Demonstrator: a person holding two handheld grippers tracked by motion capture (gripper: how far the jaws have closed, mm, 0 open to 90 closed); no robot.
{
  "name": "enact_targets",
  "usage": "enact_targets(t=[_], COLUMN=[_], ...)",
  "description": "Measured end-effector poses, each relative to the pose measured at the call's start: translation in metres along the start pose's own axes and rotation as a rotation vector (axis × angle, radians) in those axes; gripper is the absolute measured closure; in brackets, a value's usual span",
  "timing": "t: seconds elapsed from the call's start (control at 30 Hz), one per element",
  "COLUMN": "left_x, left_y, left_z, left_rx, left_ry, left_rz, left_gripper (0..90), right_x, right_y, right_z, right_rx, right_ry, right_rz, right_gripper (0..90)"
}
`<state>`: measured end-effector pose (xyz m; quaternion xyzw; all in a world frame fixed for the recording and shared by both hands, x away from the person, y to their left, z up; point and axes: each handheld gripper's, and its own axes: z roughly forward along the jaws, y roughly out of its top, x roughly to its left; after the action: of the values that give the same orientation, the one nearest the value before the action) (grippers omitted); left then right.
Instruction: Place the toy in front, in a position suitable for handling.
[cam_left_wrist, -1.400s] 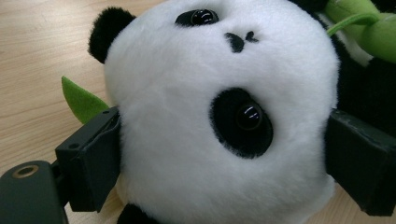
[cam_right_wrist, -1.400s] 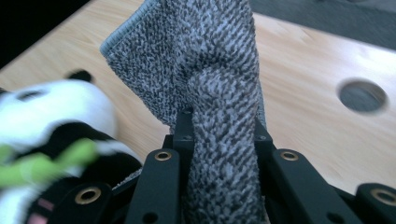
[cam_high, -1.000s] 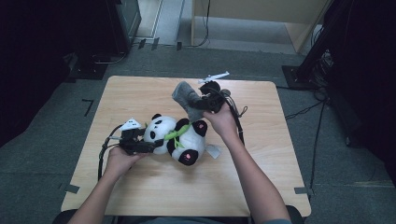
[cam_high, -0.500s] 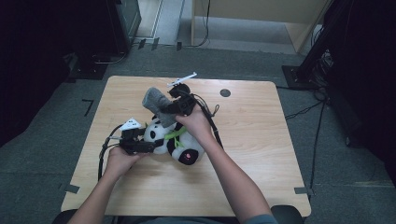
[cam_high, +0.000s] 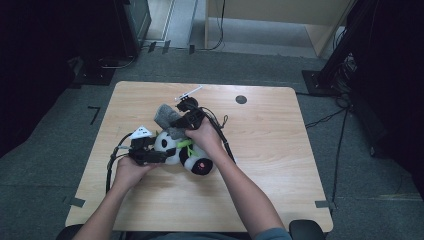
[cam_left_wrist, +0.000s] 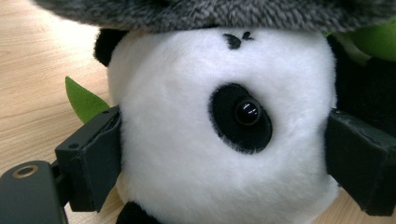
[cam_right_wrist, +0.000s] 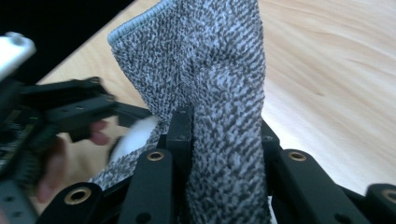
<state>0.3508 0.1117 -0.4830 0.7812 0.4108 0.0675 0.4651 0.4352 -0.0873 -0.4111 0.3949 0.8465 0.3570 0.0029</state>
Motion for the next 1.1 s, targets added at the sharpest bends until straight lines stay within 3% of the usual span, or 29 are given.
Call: enact_targets(t=[0.17,0.23,0.37,0.77,1.1], left_x=[0.000,0.000,0.001,0.000,0.000], left_y=[0.000,0.000,0.000,0.001,0.001], left_z=[0.001,0.001,0.001,0.002,0.002], left_rx=[-0.004,-0.005,-0.013,-0.024,-0.025], left_ry=[-0.001,0.000,-0.006,-0.003,-0.007], left_rz=[-0.004,-0.007,-0.009,-0.017,-0.019], left_gripper=[7.9,7.9,7.9,8.0,8.0], right_x=[-0.007,-0.011,-0.017,-0.033,-0.037], right_y=[-0.001,-0.001,-0.001,-0.005,-0.007], right_z=[-0.002,-0.004,-0.004,-0.005,-0.009], right_rx=[0.015,0.027,0.038,0.096,0.080], right_ry=[-0.012,-0.046,-0.052,-0.147,-0.194], right_rz=[0.006,0.002,0.019,0.045,0.024], right_gripper=[71.0,71.2,71.0,70.2,72.0])
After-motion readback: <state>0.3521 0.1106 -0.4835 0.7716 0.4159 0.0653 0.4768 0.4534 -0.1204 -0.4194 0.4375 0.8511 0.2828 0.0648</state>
